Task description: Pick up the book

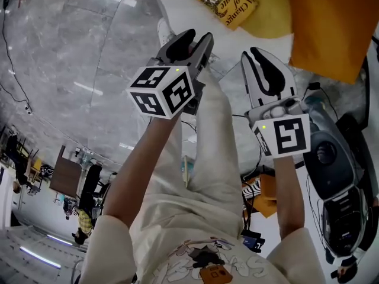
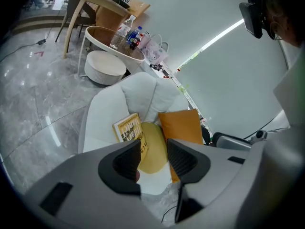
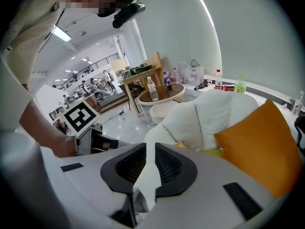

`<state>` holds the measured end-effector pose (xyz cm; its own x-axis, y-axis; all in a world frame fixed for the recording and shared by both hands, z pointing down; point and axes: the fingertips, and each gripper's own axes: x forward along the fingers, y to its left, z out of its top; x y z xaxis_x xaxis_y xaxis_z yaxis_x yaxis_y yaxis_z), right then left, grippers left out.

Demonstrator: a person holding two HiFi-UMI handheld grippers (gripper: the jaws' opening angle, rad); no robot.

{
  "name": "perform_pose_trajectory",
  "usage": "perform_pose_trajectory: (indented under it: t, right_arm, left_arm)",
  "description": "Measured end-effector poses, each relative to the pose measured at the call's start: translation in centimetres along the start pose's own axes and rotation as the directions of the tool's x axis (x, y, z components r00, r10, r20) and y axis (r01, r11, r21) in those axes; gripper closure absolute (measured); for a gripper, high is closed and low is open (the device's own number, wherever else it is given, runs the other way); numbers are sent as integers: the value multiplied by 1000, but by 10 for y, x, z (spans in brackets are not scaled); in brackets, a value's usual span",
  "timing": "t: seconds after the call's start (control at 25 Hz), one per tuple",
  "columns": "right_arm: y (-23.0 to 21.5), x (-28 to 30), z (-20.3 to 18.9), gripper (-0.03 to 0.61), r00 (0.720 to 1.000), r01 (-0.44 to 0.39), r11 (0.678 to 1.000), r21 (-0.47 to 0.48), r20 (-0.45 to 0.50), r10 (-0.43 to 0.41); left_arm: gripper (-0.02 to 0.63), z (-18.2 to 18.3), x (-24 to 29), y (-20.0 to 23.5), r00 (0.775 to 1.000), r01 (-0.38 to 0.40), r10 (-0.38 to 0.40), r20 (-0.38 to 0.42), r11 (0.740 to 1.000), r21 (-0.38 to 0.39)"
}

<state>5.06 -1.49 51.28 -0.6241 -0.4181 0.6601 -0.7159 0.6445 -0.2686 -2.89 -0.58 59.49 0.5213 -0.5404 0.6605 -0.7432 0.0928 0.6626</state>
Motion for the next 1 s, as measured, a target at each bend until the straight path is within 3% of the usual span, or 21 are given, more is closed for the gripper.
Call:
perform_pose_trajectory:
  t: [0.16,0.44,0.6,1.0]
  right_arm:
    - [-7,8,-10,520,1000,2,1000,24,-10,-2]
    - [-17,32,-30,518,1000,-6,999,38,-28,7]
    - [-22,44,-39,518,999,-14,999,35,-40,16]
    - [-25,50,-68,518,996,-31,998,56,-88,36]
  left_arm:
    - [425,1,9,4,999,27,-25,32,998,-53]
    - [324,-19,44,19,994,108,-109,3,986,-124]
    - [320,-24,63,40,995,97,-95,19,983,-156]
    - [319,-40,106,74,997,71,-68,28,985,-154]
